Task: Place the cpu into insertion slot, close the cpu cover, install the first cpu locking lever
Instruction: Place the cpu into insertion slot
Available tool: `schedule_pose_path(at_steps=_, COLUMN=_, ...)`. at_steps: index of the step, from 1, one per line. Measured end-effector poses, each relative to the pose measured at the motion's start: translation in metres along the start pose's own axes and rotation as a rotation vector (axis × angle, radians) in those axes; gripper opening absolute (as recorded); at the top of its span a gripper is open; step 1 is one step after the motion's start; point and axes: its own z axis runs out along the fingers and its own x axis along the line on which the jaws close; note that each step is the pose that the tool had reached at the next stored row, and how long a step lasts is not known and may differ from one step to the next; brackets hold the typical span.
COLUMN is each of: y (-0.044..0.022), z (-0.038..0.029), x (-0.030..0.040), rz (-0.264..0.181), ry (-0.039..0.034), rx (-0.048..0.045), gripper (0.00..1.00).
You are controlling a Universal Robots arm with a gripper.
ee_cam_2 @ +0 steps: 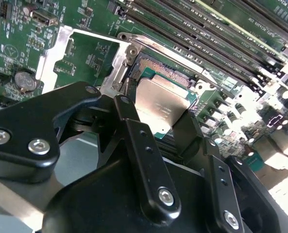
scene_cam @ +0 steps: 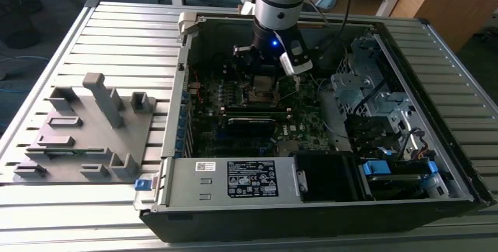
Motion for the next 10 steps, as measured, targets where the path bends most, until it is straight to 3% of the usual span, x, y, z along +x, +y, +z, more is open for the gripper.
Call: schedule_pose_path(at_steps=10, y=0.0000, z=0.0001, x=0.0000, rz=0.137, ry=-0.0093, rx=0.0042, gripper=0.54)
